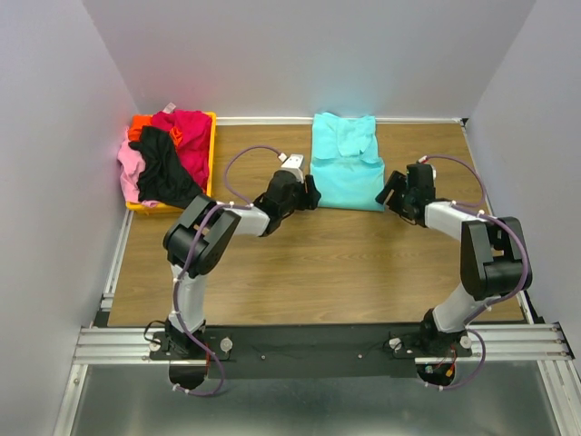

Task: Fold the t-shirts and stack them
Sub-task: Fold the tshirt

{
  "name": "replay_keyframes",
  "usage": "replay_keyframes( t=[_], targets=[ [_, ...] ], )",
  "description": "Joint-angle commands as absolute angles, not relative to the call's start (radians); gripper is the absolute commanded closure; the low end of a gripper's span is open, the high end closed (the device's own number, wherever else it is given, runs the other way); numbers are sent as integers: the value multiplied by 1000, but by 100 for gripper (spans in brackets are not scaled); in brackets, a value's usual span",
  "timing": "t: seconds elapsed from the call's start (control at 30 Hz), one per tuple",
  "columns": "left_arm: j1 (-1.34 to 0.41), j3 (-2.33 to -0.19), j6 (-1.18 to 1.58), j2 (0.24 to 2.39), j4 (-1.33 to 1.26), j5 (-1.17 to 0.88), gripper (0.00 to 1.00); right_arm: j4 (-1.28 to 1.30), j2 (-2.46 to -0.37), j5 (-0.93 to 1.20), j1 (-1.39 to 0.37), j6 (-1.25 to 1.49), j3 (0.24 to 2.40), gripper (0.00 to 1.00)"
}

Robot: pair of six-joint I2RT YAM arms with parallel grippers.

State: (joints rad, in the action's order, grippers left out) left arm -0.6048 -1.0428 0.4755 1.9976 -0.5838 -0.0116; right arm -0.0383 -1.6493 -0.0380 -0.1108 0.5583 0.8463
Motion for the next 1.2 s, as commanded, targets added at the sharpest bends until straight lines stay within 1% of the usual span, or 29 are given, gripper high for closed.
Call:
replay_keyframes(
  t=[0.0,0.27,0.4,0.57,0.73,0.77,0.8,0.83,0.9,1.03,1.07,1.1,1.13,1.17],
  targets=[
    [-617,-1066,466,2022,-543,37,37,-89,-1657,51,-104,572,818,21],
    [-638,-1068,460,2020,-502,83,40,-107,-1675,72,-104,575,793,27],
    [-647,-1104,449,2036,-459,97,41,-112,-1692,77,-103,574,801,29],
    [-653,-1138,434,2049,-411,113,41,-114,-1715,94,-104,572,816,37],
    [-653,-1155,428,2056,-374,130,51,-123,-1729,106,-104,572,818,45],
    [-655,-1157,426,2057,-368,130,57,-126,-1733,107,-104,572,819,46],
    [-655,-1158,425,2057,-365,130,59,-124,-1736,110,-104,572,819,47],
    [-655,-1163,423,2057,-364,130,60,-126,-1738,117,-104,572,819,50],
    [-657,-1161,423,2059,-360,129,68,-129,-1743,126,-104,574,819,54],
    [-660,-1157,420,2054,-356,130,70,-130,-1738,126,-104,574,815,62],
    [-663,-1157,417,2052,-354,132,75,-132,-1735,129,-103,572,813,66],
    [-664,-1154,414,2052,-353,132,77,-133,-1732,130,-103,574,811,69],
    [-666,-1154,414,2051,-351,132,79,-132,-1729,130,-103,572,808,71],
    [-667,-1154,413,2051,-348,132,79,-132,-1726,130,-104,574,807,76]
  ],
)
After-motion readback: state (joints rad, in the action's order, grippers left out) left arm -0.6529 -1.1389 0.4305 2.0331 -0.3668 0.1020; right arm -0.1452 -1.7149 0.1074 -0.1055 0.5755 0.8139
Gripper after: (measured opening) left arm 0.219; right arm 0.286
